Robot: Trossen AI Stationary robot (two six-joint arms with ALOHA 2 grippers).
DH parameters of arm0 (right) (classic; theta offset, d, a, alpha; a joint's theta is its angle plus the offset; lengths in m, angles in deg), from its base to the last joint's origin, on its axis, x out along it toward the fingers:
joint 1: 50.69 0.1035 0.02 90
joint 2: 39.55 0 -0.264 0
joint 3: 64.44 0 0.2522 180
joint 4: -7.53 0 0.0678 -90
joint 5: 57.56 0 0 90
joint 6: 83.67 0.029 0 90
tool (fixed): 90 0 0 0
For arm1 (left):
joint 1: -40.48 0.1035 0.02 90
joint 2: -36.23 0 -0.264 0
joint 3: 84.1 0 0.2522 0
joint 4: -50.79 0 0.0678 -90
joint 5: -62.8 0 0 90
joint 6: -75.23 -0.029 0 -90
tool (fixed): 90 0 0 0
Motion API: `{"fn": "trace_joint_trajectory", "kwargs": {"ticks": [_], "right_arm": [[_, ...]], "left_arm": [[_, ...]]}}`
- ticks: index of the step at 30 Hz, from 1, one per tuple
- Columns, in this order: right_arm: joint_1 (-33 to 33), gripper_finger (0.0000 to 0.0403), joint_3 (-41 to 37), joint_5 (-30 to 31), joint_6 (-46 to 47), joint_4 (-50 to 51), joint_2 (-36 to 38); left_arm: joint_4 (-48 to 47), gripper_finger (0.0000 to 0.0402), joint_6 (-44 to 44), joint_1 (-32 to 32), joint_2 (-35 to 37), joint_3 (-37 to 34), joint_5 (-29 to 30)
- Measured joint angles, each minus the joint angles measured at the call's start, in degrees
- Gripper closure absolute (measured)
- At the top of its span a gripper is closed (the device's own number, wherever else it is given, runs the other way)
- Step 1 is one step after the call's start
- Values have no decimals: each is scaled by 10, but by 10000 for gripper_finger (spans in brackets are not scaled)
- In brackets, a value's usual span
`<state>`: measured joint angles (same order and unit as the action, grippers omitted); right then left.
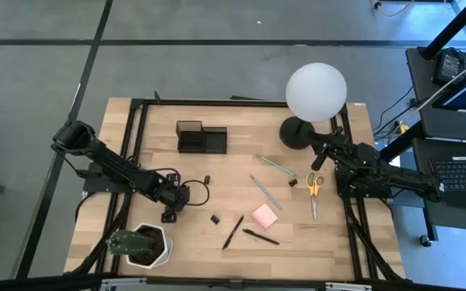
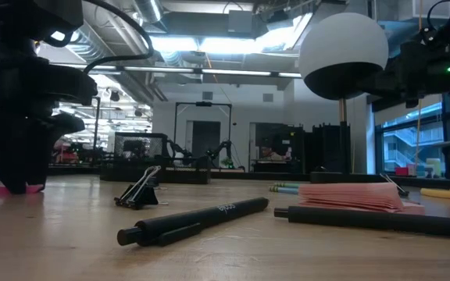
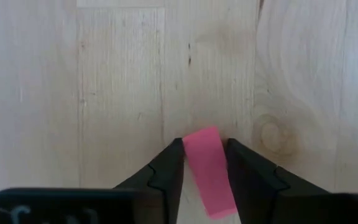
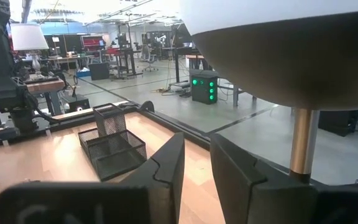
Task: Pick and place office supplies into organizer
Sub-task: Put the pink eraser into the desk organizer
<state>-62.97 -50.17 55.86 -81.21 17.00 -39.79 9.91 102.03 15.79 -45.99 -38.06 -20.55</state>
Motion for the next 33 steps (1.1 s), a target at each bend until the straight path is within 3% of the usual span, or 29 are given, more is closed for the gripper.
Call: {"fn": "trace_joint_trajectory", "kwargs": {"ticks": [10, 16, 23, 33], "right_arm": [[0, 322, 0, 0, -2, 0, 0], [0, 322, 0, 0, -1, 0, 0], [0, 322, 0, 0, -2, -7, 0], [0, 322, 0, 0, 0, -15, 0]], "left_arm": [[25, 313, -92, 0, 1, -2, 22], [18, 314, -97, 1, 12, 15, 29], [24, 314, -110, 25, 36, 38, 126], [30, 314, -246, 134, 48, 41, 221]]}}
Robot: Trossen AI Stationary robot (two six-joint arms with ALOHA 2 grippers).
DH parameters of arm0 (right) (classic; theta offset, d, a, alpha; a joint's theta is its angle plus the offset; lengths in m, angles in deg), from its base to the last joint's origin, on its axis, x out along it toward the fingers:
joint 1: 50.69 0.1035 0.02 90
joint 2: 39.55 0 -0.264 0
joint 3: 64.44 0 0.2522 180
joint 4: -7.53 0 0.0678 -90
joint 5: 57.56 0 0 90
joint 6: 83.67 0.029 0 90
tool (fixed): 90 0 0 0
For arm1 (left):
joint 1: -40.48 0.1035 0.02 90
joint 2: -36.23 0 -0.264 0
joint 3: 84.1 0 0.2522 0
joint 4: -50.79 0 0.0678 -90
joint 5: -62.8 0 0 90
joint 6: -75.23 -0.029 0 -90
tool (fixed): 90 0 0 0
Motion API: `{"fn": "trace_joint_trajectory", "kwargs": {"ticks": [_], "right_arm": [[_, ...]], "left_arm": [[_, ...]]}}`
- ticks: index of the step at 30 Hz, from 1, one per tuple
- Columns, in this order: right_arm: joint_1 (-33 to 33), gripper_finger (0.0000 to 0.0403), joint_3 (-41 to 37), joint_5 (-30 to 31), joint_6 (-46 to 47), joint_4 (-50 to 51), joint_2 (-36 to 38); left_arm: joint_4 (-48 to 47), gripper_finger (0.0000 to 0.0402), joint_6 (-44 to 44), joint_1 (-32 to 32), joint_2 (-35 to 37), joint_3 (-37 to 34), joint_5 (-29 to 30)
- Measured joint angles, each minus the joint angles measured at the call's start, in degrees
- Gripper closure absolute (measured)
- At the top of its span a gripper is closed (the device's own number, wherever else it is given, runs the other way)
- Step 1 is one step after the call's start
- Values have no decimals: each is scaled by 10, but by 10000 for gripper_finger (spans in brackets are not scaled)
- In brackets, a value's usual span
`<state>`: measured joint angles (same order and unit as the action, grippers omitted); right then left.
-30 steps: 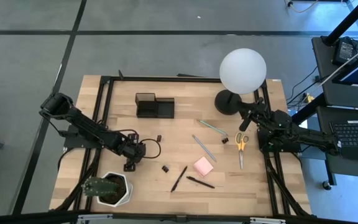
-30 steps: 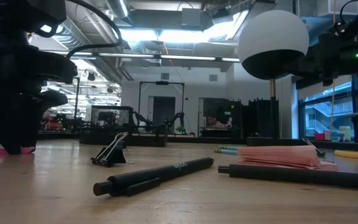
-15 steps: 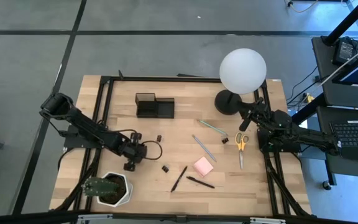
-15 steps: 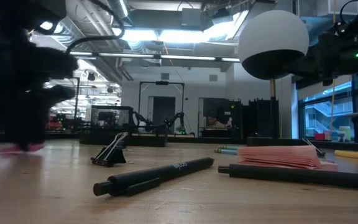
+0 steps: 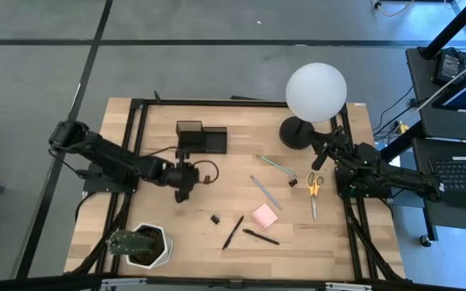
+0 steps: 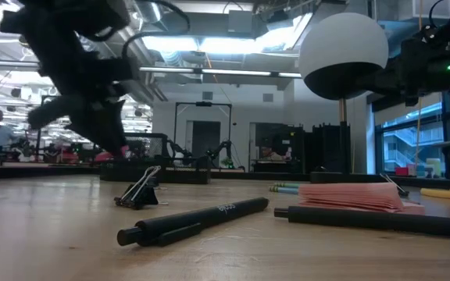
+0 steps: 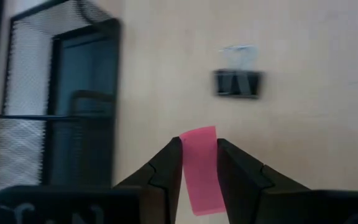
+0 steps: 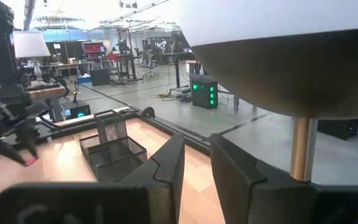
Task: Pick and place office supplies into organizer
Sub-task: Put the pink eraser into the desk organizer
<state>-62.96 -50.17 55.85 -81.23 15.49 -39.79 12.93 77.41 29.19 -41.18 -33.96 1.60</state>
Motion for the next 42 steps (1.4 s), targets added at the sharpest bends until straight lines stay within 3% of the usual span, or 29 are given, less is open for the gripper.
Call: {"fn": "trace_joint_trajectory", "kwargs": {"ticks": [8, 19, 34, 39, 42], "right_arm": [[0, 322, 0, 0, 0, 0, 0], [0, 322, 0, 0, 0, 1, 0], [0, 322, 0, 0, -1, 2, 0], [0, 322, 0, 0, -1, 3, 0], [0, 322, 0, 0, -1, 4, 0]], "left_arm": [[13, 314, -93, 81, 11, 1, 12], [36, 314, -241, 139, 13, 1, 63], [42, 314, -300, 212, 13, 0, 55], [68, 314, -321, 227, 11, -21, 16], [71, 314, -321, 228, 10, -23, 23]]}}
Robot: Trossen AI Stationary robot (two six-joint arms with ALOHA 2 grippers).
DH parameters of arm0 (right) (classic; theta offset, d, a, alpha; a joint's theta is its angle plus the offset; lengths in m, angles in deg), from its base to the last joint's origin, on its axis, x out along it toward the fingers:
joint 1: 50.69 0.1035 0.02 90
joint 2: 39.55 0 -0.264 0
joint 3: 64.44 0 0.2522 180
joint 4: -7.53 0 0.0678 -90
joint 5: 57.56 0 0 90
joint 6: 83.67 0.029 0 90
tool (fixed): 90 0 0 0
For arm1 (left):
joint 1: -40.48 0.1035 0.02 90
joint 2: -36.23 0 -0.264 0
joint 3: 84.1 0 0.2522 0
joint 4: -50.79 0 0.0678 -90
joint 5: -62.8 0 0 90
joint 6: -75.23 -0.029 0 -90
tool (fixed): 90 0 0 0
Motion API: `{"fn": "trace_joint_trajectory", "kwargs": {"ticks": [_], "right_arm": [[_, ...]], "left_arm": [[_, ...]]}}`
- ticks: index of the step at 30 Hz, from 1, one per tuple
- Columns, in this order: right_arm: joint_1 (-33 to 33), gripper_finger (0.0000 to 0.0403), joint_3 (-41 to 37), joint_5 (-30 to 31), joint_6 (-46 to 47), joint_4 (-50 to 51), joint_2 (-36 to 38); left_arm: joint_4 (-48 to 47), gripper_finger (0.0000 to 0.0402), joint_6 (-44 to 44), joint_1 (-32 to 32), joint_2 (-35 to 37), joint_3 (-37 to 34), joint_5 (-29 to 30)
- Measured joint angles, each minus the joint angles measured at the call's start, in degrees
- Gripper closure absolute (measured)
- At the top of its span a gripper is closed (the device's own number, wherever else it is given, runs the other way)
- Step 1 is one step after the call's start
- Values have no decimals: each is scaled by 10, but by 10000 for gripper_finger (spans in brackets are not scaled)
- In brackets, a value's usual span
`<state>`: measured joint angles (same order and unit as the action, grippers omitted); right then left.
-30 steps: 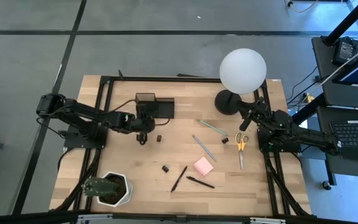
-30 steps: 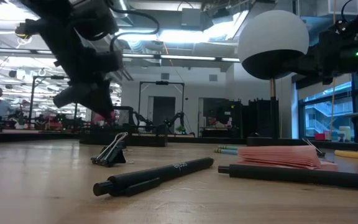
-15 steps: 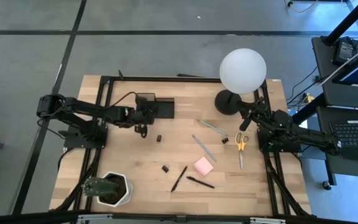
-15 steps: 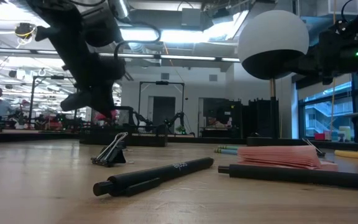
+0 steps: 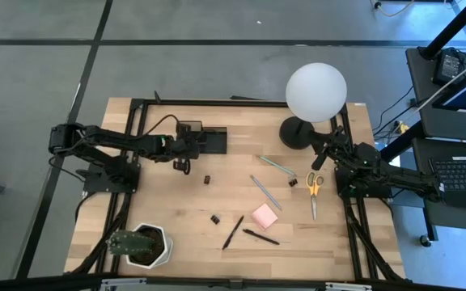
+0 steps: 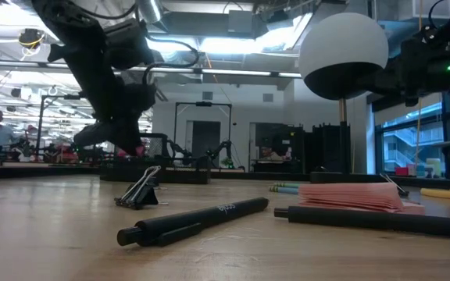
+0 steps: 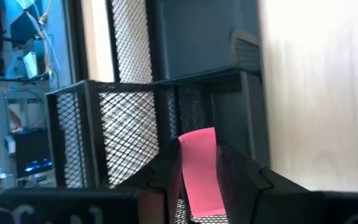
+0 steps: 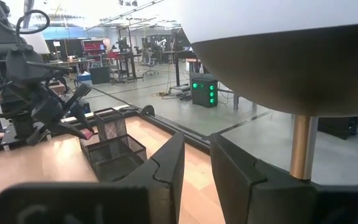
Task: Pick and place office supplies into organizer
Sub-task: Put the pink eraser into the desk organizer
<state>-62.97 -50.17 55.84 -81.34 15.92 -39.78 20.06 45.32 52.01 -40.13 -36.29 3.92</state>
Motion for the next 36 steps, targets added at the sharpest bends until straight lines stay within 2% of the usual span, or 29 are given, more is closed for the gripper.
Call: {"fn": "trace_joint_trajectory", "kwargs": {"ticks": [11, 23, 28, 36], "right_arm": [[0, 322, 0, 0, 0, 1, 0], [0, 322, 0, 0, 0, 1, 0], [0, 322, 0, 0, 1, 1, 0], [0, 322, 0, 0, 0, 1, 0]], "left_arm": [[8, 313, -8, 0, 0, 0, 9], [5, 313, -28, 5, 0, 0, -13], [5, 313, -24, 6, 0, 0, -42], [5, 309, -24, 6, 0, 0, -10]]}}
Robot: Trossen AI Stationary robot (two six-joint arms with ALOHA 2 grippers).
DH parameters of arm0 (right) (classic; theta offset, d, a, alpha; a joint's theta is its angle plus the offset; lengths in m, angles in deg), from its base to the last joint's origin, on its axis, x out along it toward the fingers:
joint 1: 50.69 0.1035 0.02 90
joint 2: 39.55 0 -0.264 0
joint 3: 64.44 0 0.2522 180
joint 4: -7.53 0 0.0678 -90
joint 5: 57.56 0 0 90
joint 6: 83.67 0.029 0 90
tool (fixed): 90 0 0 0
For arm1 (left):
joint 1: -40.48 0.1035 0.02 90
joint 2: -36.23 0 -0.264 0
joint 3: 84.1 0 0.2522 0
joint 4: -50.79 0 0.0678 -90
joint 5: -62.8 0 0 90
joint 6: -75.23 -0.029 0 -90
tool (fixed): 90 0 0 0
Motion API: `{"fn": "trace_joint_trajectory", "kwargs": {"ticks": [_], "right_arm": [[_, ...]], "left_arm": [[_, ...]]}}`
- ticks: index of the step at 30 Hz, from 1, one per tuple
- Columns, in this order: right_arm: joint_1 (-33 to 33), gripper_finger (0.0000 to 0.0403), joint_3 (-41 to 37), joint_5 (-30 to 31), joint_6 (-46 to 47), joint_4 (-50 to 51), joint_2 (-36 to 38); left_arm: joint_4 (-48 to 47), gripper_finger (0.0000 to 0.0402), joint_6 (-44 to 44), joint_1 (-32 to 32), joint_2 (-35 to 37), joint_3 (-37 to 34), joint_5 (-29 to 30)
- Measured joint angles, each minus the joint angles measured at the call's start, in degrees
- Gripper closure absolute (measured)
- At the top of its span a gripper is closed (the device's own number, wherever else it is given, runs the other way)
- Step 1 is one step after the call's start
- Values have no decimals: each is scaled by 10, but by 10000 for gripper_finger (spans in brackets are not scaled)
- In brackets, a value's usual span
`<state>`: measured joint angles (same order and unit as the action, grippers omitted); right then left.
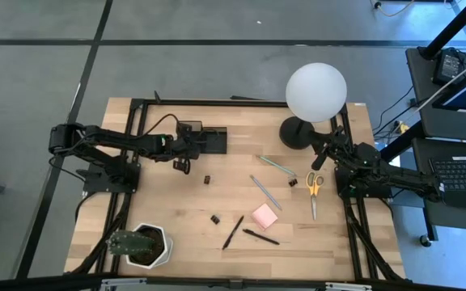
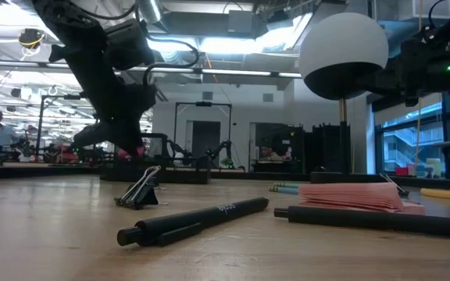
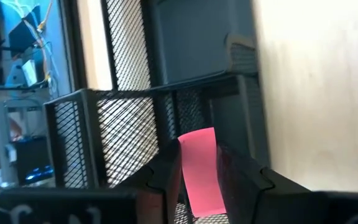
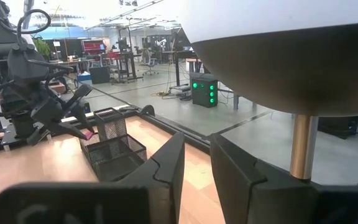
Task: Pick and place office supplies into organizer
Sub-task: Put the pink eraser into the desk organizer
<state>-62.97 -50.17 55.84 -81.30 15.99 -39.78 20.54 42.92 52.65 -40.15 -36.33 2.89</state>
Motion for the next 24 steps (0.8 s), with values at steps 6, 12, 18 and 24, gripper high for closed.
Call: {"fn": "trace_joint_trajectory", "kwargs": {"ticks": [6, 12, 18, 24], "right_arm": [[0, 322, 0, 0, 1, 0, 0], [0, 322, 0, 0, 1, 0, 0], [0, 322, 0, 0, 0, 0, 0], [0, 322, 0, 0, -14, 0, 0]], "left_arm": [[0, 309, -9, 0, 0, 0, 11], [0, 309, -11, 0, 0, 0, 3], [0, 311, -19, 1, 0, 0, 8], [0, 309, 5, 1, 0, 0, 8]]}}
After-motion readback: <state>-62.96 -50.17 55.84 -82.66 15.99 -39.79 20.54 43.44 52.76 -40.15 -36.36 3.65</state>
